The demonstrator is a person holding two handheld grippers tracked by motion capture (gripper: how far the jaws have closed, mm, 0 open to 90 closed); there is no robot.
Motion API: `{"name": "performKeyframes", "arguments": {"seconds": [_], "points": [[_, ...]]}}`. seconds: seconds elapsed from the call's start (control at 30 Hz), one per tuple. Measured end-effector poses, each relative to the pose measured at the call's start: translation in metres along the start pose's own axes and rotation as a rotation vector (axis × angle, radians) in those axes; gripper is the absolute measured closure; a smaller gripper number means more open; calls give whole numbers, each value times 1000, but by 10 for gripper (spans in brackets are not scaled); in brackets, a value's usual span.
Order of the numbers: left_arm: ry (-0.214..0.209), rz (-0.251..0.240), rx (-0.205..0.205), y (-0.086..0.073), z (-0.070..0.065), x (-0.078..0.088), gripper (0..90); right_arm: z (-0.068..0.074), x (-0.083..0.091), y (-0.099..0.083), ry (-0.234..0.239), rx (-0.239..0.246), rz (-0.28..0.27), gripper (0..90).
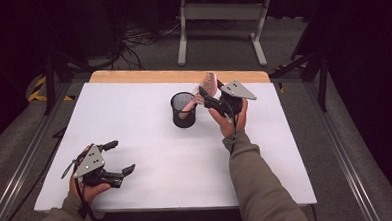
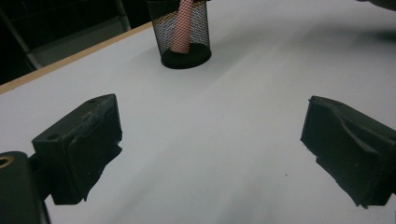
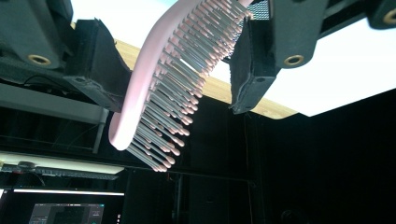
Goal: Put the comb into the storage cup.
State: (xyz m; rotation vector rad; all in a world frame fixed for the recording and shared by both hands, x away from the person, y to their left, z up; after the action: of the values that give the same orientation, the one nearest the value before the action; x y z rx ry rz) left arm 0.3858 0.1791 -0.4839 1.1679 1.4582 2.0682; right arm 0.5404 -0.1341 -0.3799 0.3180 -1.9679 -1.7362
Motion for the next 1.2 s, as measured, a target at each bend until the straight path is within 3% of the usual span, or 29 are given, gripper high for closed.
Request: {"name": "performKeyframes", "arguments": {"seconds": [0.57,0.9,1.1,1.2], "points": [[-2,5,-4,0,0,0,60,-2,3,4,4,16,0,367],[-1,7,-6,0,0,-1,61,2,3,8,4,59,5,278],[-4,7,-5,0,-1,-1,61,5,1,9,-33,91,17,136],[-4,7,-6,0,-1,-1,61,7,1,10,-29,91,15,95]]}}
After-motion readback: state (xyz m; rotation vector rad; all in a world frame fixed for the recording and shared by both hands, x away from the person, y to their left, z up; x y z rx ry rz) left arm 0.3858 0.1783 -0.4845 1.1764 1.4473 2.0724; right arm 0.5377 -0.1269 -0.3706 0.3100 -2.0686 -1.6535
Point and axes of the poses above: each handheld gripper's, and its own axes: x roughly backward along the jaws, y roughly out of its top, z roughly to its left, the point moved 7 cm from there along -x, roughly forward along the jaws, and after that the axes turned 6 degrees about z, right-handed, at the moved point
